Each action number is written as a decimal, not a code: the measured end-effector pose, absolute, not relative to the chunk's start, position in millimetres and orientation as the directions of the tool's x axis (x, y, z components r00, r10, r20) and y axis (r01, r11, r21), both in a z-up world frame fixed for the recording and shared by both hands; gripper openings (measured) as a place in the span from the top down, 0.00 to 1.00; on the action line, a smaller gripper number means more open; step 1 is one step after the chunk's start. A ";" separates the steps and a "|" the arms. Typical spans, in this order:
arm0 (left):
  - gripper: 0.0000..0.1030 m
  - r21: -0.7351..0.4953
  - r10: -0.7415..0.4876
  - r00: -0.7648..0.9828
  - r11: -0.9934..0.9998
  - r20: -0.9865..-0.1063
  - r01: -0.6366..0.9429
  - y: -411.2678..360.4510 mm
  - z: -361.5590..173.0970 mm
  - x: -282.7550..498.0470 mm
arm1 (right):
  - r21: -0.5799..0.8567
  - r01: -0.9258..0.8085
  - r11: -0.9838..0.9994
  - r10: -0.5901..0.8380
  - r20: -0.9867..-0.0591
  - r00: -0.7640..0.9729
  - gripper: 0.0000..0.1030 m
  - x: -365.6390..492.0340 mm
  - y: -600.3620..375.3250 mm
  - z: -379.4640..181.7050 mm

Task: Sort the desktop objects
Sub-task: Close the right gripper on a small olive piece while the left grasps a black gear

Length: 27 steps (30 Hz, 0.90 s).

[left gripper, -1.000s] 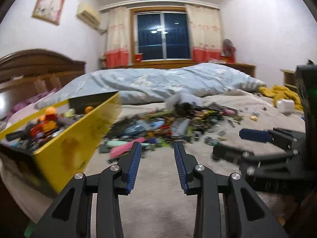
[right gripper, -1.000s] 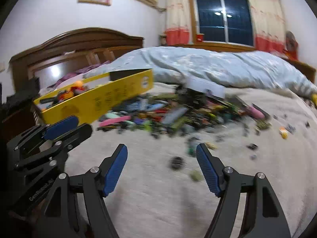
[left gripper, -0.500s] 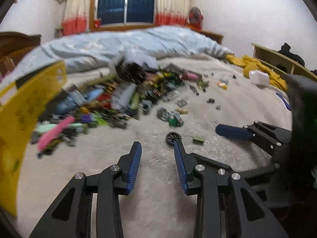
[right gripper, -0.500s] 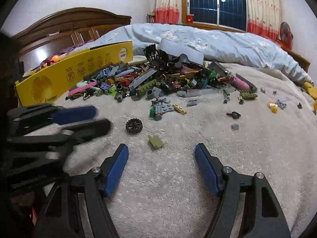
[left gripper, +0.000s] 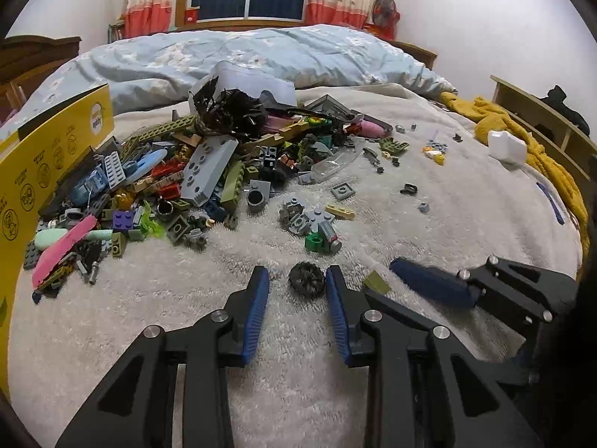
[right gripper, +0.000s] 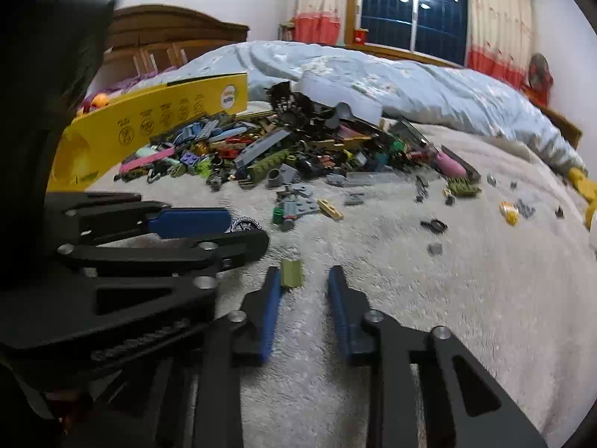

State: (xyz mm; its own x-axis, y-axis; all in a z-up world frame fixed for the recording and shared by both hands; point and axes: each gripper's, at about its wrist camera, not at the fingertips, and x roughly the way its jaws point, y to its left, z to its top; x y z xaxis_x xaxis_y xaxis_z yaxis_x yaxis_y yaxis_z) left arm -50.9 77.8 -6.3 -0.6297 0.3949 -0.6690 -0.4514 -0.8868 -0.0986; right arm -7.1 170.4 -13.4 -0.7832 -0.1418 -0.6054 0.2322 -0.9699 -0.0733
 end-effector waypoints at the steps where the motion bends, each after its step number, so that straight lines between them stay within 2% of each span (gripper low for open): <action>1: 0.69 -0.089 0.389 -0.631 -0.887 -0.671 -0.453 79.7 -6.0 -52.8 | -0.086 0.239 -0.967 -0.140 -0.605 -0.784 0.85 -7.4 168.2 -13.7; 3: 0.69 -0.073 0.382 -0.630 -0.885 -0.676 -0.459 82.9 -5.6 -54.4 | -0.122 0.244 -0.962 -0.123 -0.604 -0.788 0.87 -7.0 163.4 -14.6; 6: 0.80 -0.065 0.389 -0.623 -0.877 -0.679 -0.477 85.1 -5.7 -52.7 | -0.134 0.246 -0.960 -0.118 -0.602 -0.790 0.88 -6.5 161.8 -15.0; 11: 0.80 -0.077 0.403 -0.632 -0.876 -0.662 -0.477 80.4 -3.4 -46.9 | -0.091 0.246 -0.965 -0.146 -0.590 -0.794 0.90 -3.2 167.1 -12.1; 17: 0.81 -0.026 0.398 -0.718 -0.883 -0.571 -0.468 67.9 12.7 -25.5 | 0.016 0.224 -0.975 -0.192 -0.576 -0.795 0.91 -2.8 179.1 -3.9; 21: 0.81 -0.021 0.404 -0.747 -0.885 -0.528 -0.465 56.0 24.6 -13.6 | -0.013 0.187 -0.982 -0.148 -0.557 -0.817 0.92 2.4 176.2 7.0; 27: 0.81 -0.048 0.438 -0.771 -0.881 -0.462 -0.471 38.6 43.6 9.7 | -0.037 0.203 -0.978 -0.164 -0.460 -0.873 0.91 19.6 157.2 38.9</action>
State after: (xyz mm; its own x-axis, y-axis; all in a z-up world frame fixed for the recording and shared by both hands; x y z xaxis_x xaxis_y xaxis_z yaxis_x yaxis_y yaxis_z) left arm 9.7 38.6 43.6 -0.7711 0.4378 -0.4624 -0.4714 -0.8806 -0.0478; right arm 19.6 157.2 38.9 -0.8726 -0.1641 -0.4601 0.2035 -0.9784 -0.0370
